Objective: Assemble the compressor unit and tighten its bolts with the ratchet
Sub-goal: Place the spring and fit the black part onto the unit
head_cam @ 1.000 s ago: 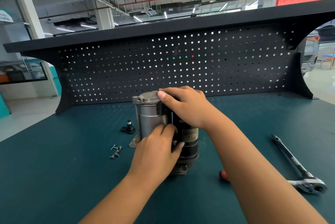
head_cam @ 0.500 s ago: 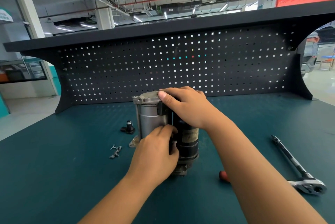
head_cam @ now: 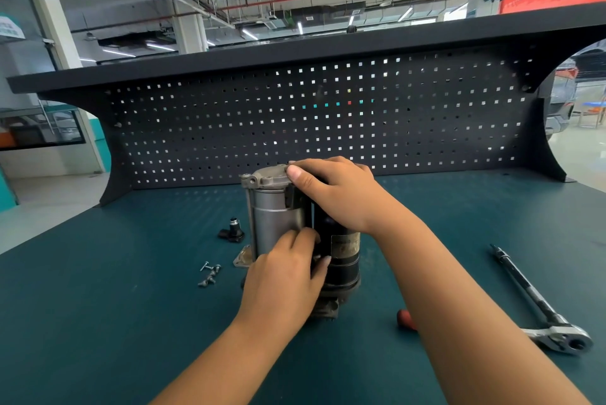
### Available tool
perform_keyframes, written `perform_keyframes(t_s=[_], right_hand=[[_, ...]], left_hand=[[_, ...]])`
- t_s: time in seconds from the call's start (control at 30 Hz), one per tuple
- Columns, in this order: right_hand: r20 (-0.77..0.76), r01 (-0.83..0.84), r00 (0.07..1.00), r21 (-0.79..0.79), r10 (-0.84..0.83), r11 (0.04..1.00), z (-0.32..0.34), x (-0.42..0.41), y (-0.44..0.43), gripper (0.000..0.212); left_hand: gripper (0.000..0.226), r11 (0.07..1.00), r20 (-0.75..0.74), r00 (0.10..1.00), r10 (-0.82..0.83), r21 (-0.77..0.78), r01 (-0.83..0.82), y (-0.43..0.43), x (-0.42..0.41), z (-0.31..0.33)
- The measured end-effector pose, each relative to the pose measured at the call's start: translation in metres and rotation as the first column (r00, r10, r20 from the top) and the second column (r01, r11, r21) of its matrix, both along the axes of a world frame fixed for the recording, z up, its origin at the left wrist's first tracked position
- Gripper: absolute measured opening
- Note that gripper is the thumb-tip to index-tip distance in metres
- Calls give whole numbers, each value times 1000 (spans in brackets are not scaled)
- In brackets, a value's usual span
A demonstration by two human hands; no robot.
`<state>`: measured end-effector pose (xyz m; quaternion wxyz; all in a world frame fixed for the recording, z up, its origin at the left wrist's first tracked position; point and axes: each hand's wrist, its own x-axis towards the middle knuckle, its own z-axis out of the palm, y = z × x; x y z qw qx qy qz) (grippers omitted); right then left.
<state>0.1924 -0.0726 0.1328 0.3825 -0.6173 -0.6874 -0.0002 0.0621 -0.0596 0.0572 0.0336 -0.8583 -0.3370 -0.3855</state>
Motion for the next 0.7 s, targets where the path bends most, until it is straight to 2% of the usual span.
perform_keyframes(t_s=[0.13, 0.33, 0.5, 0.7], right_hand=[[-10, -5, 1000, 3, 5, 1000, -1, 1, 0, 41], [-2, -7, 1000, 5, 7, 1000, -1, 0, 1, 41], [-11, -5, 1000, 3, 5, 1000, -1, 1, 1, 41], [-6, -2, 1000, -4, 2, 1000, -1, 0, 1, 42]], left_hand=[[18, 995, 61, 998, -36, -86, 41, 3, -1, 0], [21, 1000, 16, 1000, -4, -31, 4, 0, 1, -3], [15, 995, 134, 990, -54, -73, 64, 6, 1, -1], [14, 996, 142, 986, -89, -6, 91, 10, -1, 3]])
